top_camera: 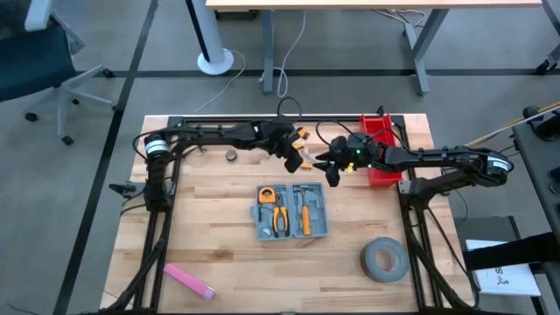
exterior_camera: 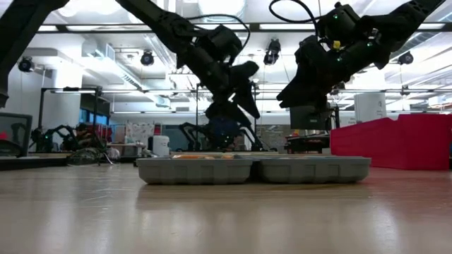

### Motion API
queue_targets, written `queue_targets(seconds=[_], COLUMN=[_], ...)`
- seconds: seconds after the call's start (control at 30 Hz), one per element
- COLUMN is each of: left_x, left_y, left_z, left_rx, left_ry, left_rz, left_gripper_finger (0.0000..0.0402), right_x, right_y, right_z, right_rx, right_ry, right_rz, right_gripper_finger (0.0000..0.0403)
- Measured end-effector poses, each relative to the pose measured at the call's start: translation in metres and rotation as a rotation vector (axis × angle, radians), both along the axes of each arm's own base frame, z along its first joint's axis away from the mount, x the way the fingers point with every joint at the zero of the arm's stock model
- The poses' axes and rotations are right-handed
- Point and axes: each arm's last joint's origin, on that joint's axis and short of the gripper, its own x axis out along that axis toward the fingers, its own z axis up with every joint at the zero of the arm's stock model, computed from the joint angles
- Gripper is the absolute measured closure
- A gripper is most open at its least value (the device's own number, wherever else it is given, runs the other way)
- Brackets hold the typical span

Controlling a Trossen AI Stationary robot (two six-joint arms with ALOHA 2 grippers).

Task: Prefit tool cases
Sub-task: Put the bottom yellow screwdriver bit set into the gray pre-fit tool case

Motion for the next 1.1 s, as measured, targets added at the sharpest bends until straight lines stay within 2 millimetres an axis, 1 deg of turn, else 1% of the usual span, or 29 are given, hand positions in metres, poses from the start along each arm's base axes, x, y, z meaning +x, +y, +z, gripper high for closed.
queue_targets(seconds=[0.1,0.2,0.33,0.47,0.6,0.67,0.77,0.87,0.97,1.1], left_x=[-0.006,-0.015,-0.034,-0.057,-0.081,-0.092,-0.104,-0.114,-0.122,-0.132], left_y=[-0.006,-0.013,-0.022,-0.031,-0.042,-0.047,-0.054,-0.059,-0.064,-0.070], left_z=[0.005,0.010,0.016,0.015,0.010,0.007,0.004,0.001,-0.004,-0.010], left_rx=[0.022,0.052,0.056,0.034,-0.001,-0.019,-0.041,-0.056,-0.071,-0.094], left_ry=[-0.008,-0.046,-0.142,-0.234,-0.315,-0.342,-0.380,-0.386,-0.376,-0.359], left_rz=[0.004,0.023,0.043,0.078,0.108,0.119,0.127,0.130,0.146,0.155], left_gripper_finger=[0.0210,0.0218,0.0226,0.0227,0.0220,0.0216,0.0210,0.0205,0.0202,0.0203], right_x=[0.000,0.002,0.007,0.013,0.025,0.035,0.049,0.065,0.076,0.087], right_y=[-0.001,-0.003,-0.007,-0.020,-0.035,-0.040,-0.047,-0.052,-0.055,-0.059], right_z=[0.000,0.006,0.017,0.021,0.013,0.010,0.001,-0.004,-0.012,-0.020], right_rx=[0.000,-0.002,-0.035,-0.070,-0.079,-0.093,-0.103,-0.081,-0.064,-0.076], right_ry=[0.005,0.033,0.070,0.116,0.191,0.228,0.340,0.424,0.490,0.515], right_rz=[-0.005,-0.001,0.007,0.000,0.039,0.085,0.150,0.236,0.281,0.310], right_gripper_finger=[0.0254,0.0248,0.0243,0.0243,0.0238,0.0233,0.0225,0.0218,0.0215,0.0215])
